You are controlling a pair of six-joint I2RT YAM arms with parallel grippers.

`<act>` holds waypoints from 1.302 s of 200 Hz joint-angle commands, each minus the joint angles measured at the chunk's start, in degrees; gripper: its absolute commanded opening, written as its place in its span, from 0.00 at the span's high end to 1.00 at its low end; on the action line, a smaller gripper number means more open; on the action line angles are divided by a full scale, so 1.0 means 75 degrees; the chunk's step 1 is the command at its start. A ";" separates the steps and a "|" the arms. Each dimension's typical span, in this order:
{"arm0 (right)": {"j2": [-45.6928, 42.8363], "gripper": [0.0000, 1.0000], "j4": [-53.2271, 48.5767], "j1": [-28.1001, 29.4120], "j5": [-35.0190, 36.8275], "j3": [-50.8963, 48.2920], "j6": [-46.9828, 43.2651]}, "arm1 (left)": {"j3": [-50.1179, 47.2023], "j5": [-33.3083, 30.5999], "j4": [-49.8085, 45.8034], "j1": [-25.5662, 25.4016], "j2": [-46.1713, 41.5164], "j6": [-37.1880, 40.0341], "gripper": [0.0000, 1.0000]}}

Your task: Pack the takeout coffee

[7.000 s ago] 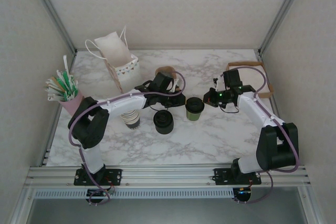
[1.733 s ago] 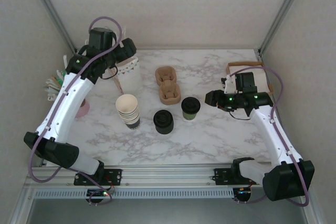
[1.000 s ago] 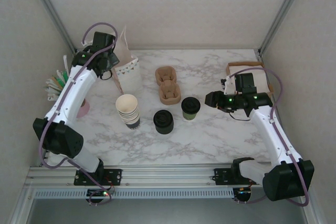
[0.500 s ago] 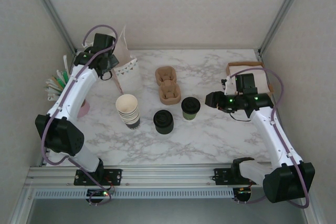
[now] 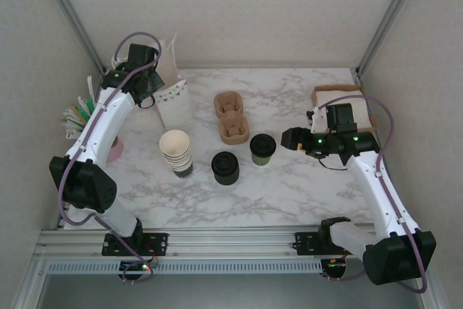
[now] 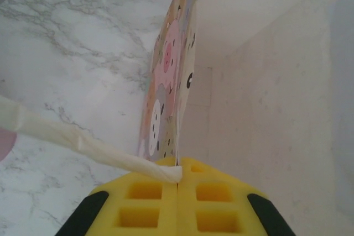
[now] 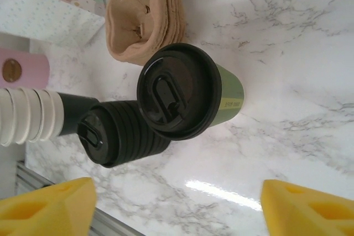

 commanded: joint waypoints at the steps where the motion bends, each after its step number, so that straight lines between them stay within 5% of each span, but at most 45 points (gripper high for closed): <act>1: -0.0282 0.08 -0.0177 0.0035 0.0233 0.0092 0.0031 | 0.0706 0.0088 -0.0057 0.0066 -0.0182 0.0123 1.00; 10: -0.0345 0.01 -0.0196 0.0029 0.0299 0.0120 0.0048 | 0.0881 0.0087 -0.0049 0.0065 -0.0282 0.0125 1.00; 68: -0.0941 0.01 -0.0564 0.0021 0.2013 0.0432 0.0466 | 0.1729 0.0719 0.0325 -0.0412 -0.0868 0.0001 1.00; 129: -0.1449 0.01 -0.1771 0.0032 0.5500 0.1068 0.1826 | 0.2622 0.0686 0.1027 -0.2591 -0.0361 -0.0717 1.00; 193: -0.1761 0.01 -0.2933 0.0023 0.6978 0.1296 0.2391 | 0.3409 0.0448 0.1355 -0.4663 0.1155 -0.1545 1.00; 260: -0.1932 0.01 -0.3788 -0.0011 0.8393 0.1539 0.3024 | 0.3455 -0.0341 0.1135 -0.6117 0.2338 -0.3046 1.00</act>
